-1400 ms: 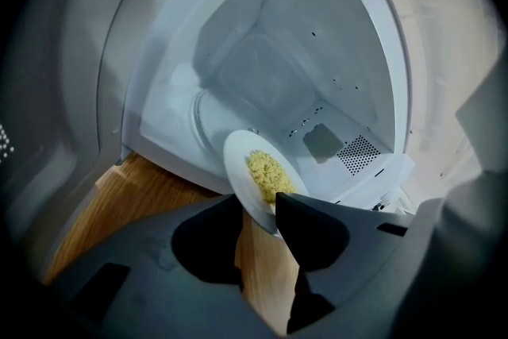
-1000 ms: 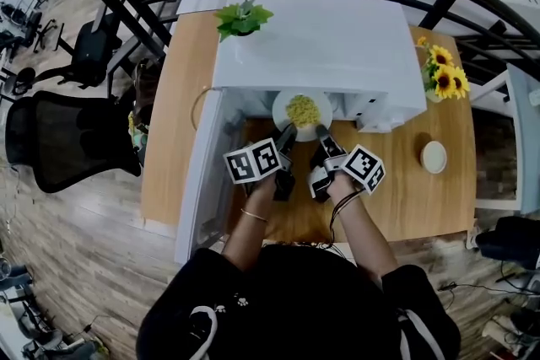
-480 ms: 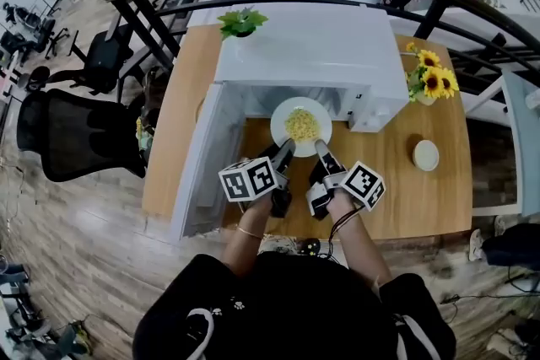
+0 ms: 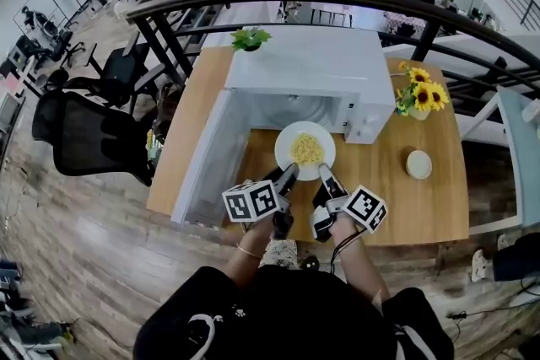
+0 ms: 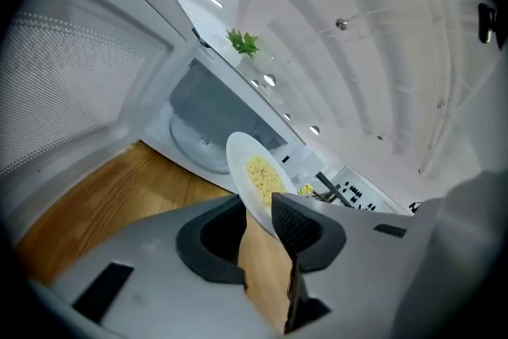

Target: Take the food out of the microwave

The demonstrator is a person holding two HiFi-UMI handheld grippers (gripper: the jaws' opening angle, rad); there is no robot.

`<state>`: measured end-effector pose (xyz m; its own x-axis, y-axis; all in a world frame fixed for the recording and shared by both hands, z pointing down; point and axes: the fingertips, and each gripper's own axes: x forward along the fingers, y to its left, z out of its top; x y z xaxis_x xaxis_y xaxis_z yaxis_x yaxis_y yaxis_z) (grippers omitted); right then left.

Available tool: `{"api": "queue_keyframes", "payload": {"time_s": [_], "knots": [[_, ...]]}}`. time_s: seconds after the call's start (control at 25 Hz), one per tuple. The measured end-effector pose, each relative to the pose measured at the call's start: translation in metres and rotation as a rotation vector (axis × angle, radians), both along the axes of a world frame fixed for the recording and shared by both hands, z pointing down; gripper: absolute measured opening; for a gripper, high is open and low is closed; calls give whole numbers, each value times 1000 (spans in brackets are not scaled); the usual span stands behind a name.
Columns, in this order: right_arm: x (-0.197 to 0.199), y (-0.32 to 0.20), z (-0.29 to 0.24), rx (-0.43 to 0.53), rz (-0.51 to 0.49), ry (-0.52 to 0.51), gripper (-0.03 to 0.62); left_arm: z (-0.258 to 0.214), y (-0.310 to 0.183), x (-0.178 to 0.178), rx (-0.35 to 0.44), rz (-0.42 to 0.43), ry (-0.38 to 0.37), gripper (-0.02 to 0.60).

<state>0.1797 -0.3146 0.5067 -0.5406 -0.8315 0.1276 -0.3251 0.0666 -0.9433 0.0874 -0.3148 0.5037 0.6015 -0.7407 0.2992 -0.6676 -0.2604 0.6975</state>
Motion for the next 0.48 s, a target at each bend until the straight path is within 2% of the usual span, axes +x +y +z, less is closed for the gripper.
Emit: {"api": "queue_keyframes", "payload": {"time_s": [0.48], "knots": [[7,41,-24,64,-12,-6,37,-23,42,8,52,3,11,100]]}}
